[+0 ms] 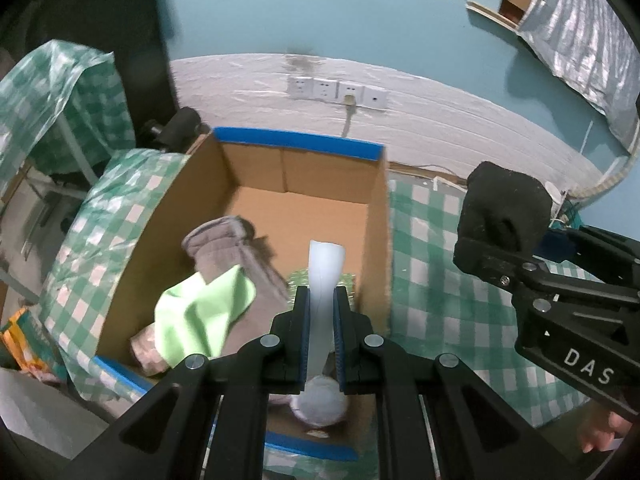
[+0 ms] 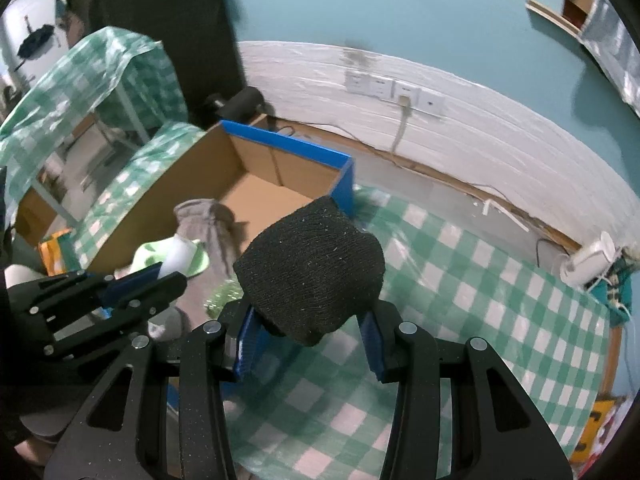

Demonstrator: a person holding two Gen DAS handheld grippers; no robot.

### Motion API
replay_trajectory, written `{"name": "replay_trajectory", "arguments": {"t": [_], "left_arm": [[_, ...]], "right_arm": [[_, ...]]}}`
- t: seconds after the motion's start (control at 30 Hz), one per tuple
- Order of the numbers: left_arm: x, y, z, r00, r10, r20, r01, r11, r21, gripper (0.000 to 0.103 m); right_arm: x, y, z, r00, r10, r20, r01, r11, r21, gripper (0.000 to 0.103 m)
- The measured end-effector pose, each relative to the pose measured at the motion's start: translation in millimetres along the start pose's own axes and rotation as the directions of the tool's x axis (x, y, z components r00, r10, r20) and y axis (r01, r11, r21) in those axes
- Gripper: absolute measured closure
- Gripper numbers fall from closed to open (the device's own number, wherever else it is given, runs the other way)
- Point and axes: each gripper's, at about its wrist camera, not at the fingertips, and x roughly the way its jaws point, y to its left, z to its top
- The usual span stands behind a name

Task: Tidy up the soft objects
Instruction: 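Lift the foam tube with the left tool while the right tool lifts the sponge toward the box, then lower both items into the box and open both tools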

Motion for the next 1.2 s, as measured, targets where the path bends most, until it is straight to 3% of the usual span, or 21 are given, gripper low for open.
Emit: {"name": "replay_trajectory", "arguments": {"t": [0.7, 0.83, 0.97, 1.2], "left_arm": [[16, 65, -13, 0.993, 0.100, -0.069, -0.106, 0.989, -0.099, 0.090], [19, 69, -15, 0.991, 0.104, -0.084, -0.114, 0.987, -0.113, 0.084], [18, 72, -16, 0.990, 0.119, -0.075, -0.127, 0.984, -0.125, 0.063], [7, 73, -14, 0.991, 0.125, -0.044, -0.130, 0.983, -0.129, 0.053]], "right_arm": [[42, 63, 13, 0.994, 0.085, -0.075, -0.092, 0.991, -0.093, 0.059], [50, 63, 12, 0.993, 0.088, -0.081, -0.095, 0.992, -0.079, 0.054], [48, 59, 13, 0.995, 0.069, -0.068, -0.073, 0.995, -0.063, 0.047], [36, 52, 16, 0.998, 0.061, -0.028, -0.062, 0.997, -0.044, 0.037]]}}
